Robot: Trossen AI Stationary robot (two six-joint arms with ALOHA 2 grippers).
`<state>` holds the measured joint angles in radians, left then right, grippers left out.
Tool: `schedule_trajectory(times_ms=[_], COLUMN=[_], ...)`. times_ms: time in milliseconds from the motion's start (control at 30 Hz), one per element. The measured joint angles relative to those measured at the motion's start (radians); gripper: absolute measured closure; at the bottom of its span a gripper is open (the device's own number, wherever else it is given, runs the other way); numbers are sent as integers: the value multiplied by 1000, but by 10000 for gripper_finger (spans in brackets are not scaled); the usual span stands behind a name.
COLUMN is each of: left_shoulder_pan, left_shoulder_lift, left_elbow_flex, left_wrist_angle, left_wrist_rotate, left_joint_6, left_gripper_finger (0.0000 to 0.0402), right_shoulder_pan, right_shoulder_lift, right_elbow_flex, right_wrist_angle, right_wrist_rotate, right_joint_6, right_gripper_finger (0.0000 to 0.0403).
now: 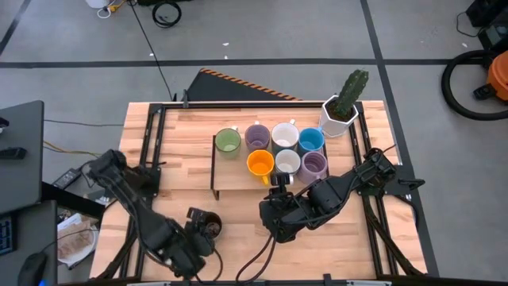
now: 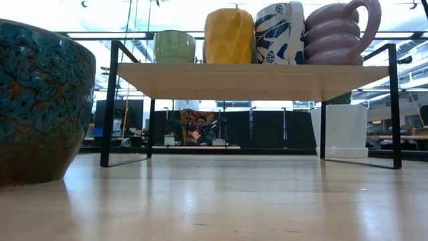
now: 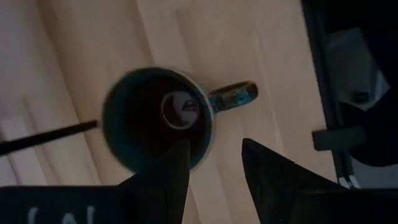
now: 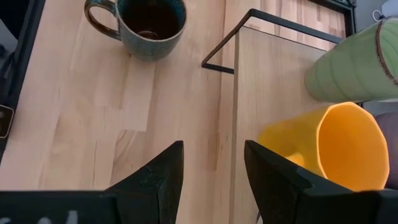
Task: Place coffee mugs
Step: Put the brown cup on the shelf aligned with the green cup
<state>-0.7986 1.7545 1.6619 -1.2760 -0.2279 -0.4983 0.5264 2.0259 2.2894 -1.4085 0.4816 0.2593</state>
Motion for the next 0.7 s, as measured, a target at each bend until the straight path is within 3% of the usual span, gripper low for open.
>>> schedule_trajectory(times_ms=[267,700], left_shoulder_pan=[-2,-38], left_shoulder_lift=[110,145], left_elbow_flex=[0,0], left_wrist_angle=[-63,-47], left_wrist_rotate=[27,-75], left_joint_6=[-85,67], left_gripper_finger=[248,248], right_shoulder_pan=[-23,-26], right_shoulder_lift=[0,0], right_elbow_flex=[0,0], right_wrist_angle=[0,0], right_wrist_rotate=[-1,-4], right_joint_6=[-9,-4], right_gripper_finger=[228,228])
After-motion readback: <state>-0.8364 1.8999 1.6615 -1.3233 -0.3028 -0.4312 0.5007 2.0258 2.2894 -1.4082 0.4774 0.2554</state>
